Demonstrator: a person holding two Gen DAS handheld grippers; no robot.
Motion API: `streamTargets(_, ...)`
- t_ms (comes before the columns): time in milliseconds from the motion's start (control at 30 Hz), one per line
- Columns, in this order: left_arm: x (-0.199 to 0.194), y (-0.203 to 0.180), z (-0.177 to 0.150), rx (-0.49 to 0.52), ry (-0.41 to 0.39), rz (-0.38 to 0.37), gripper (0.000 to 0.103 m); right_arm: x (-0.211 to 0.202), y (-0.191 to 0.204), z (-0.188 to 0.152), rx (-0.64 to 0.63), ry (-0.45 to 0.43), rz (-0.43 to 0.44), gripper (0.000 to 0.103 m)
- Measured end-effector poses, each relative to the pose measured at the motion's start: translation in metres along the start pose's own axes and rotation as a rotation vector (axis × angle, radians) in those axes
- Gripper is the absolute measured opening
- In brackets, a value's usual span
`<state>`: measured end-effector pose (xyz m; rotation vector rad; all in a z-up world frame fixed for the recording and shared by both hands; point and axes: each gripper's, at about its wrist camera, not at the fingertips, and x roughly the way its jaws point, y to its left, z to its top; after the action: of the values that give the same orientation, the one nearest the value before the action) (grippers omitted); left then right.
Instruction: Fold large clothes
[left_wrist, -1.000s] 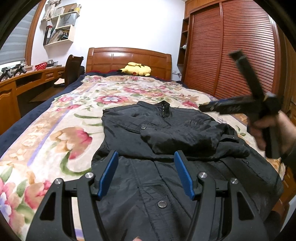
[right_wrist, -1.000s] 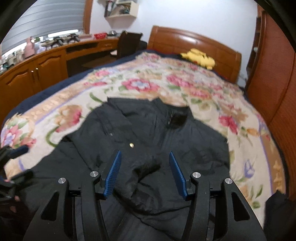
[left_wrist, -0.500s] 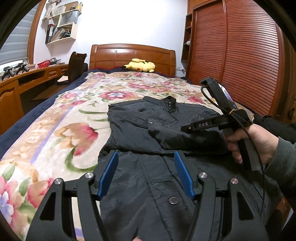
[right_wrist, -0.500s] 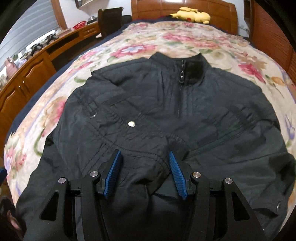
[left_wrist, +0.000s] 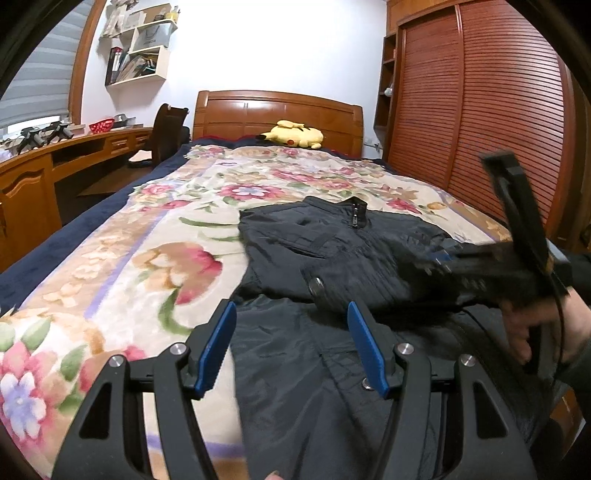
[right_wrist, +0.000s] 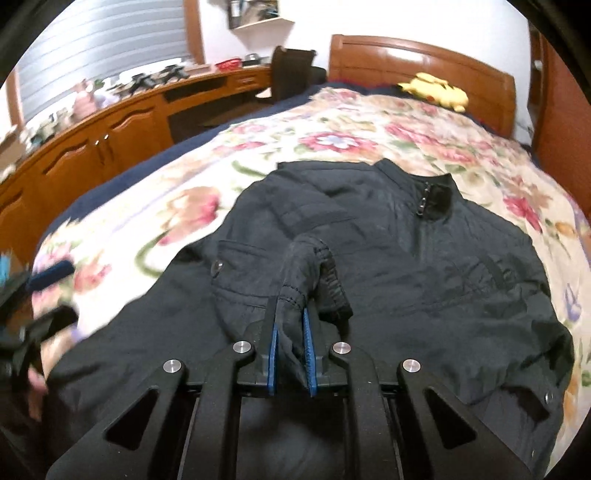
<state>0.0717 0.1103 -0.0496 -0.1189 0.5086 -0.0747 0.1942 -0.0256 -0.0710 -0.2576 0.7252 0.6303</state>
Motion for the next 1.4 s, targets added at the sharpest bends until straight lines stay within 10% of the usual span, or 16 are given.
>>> streamTargets(767, -0.015, 0.009, -0.005, -0.012, -0.011, 0.001, 0.062, -0.043, 0.029, -0.095, -0.073, 0.125, -0.033, 0.019)
streamTargets(1000, -0.015, 0.009, -0.005, -0.022, -0.013, 0.000, 0.062, -0.066, 0.012, -0.066, -0.041, 0.019, -0.088, 0.051)
streamTargets(1400, -0.016, 0.020, -0.009, -0.017, -0.001, 0.028, 0.062, 0.023, 0.030, -0.023, 0.018, 0.139, 0.032, 0.051)
